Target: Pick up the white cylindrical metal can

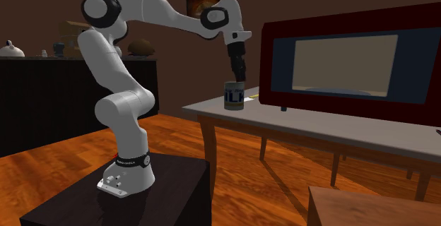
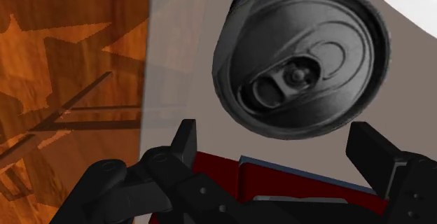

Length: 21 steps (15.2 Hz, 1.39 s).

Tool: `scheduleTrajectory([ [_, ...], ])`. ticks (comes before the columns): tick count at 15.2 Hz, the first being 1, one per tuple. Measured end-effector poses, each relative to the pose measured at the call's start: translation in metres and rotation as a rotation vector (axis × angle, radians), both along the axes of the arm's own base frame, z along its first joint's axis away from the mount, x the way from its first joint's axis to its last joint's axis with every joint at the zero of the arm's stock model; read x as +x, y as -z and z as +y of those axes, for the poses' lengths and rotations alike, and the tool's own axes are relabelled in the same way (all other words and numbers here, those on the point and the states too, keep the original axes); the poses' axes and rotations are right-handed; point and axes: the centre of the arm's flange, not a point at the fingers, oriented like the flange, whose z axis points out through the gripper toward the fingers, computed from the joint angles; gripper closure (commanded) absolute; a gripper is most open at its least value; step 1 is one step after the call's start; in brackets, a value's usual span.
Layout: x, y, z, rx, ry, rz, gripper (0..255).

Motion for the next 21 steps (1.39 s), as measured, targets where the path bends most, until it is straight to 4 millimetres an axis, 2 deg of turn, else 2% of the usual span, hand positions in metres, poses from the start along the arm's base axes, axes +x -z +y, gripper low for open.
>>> scheduleTrajectory([
  [8,0.003,0.036,0.008,0.003,0.004,-0.009,0],
  [9,0.003,0.038,0.008,0.003,0.004,-0.009,255],
  [19,0.003,0.039,0.008,0.004,0.004,-0.013,255],
  [21,0.003,0.032,0.008,0.003,0.004,-0.010,255],
])
